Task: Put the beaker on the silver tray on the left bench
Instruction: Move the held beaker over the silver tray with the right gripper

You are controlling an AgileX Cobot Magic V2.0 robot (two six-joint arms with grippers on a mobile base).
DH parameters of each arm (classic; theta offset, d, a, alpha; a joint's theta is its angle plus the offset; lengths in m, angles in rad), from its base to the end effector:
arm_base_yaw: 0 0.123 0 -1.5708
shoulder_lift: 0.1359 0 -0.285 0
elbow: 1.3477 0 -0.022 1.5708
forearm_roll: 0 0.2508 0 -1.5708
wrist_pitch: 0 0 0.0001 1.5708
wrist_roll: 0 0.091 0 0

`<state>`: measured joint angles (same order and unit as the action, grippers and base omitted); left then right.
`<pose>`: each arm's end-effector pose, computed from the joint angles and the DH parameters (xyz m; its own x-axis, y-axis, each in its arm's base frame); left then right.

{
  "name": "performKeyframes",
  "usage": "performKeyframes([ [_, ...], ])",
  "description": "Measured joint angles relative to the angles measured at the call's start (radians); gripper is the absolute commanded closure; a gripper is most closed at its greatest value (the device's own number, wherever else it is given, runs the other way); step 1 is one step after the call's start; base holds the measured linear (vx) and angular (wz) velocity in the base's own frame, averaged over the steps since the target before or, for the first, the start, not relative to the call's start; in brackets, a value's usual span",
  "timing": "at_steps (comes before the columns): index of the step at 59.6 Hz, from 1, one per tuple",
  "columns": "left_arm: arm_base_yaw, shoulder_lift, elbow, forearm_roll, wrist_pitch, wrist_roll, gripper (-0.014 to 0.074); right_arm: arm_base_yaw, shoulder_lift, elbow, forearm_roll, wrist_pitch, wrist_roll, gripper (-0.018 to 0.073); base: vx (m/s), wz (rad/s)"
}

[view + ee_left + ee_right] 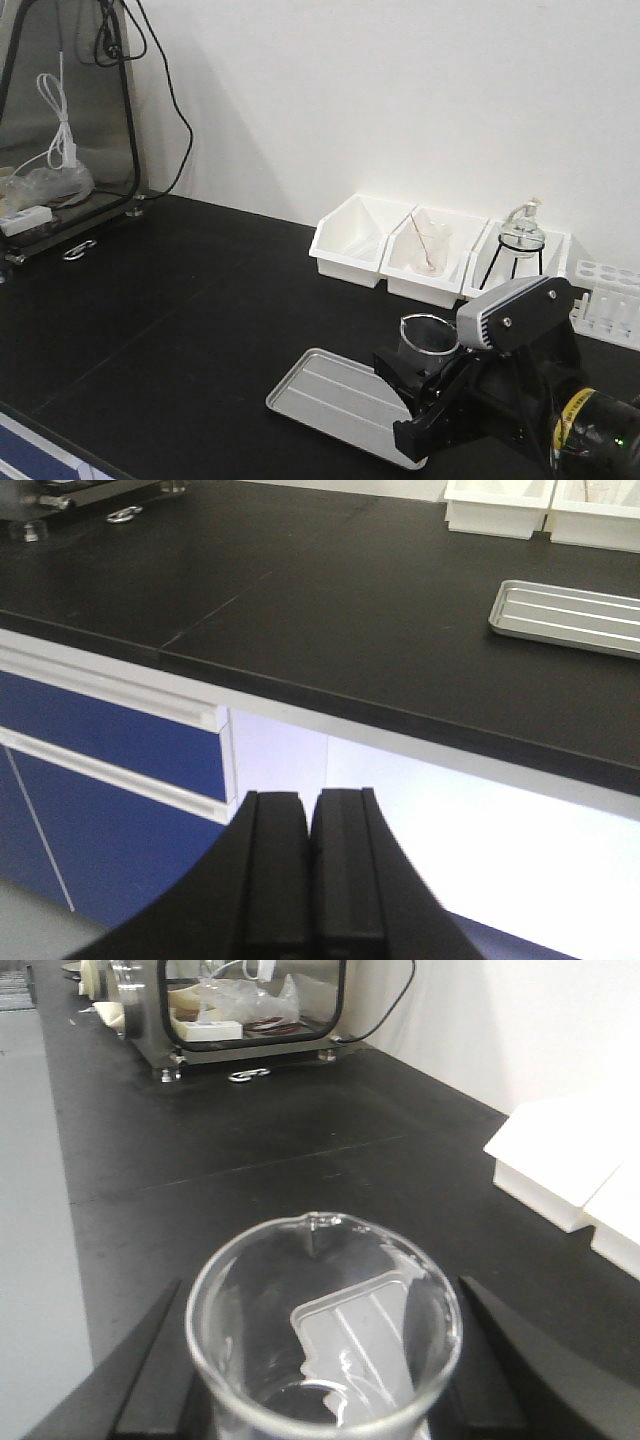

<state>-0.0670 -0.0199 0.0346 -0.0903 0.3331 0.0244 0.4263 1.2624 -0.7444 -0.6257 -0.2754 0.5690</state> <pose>0.0531 -0.0063 0.1727 -0.2612 -0.0435 -0.9643 0.0796 0.9946 -0.0664 0.2454 0.1273 0.3006 -0.1646 -0.1166 -0.9795 -0.5569 0.8305 -0.0053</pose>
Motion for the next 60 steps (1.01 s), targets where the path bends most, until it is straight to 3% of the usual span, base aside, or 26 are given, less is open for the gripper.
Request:
performKeyframes([
  [44, 0.0, 0.0, 0.0, 0.0, 0.0, 0.0, 0.0595, 0.0, 0.002, 0.0, 0.0, -0.061, 0.0, 0.057, 0.04, -0.06],
  [60, 0.0, 0.0, 0.0, 0.0, 0.0, 0.0, 0.0595, -0.053, 0.154, -0.076, 0.105, -0.072, -0.006, 0.057, 0.0, 0.0],
])
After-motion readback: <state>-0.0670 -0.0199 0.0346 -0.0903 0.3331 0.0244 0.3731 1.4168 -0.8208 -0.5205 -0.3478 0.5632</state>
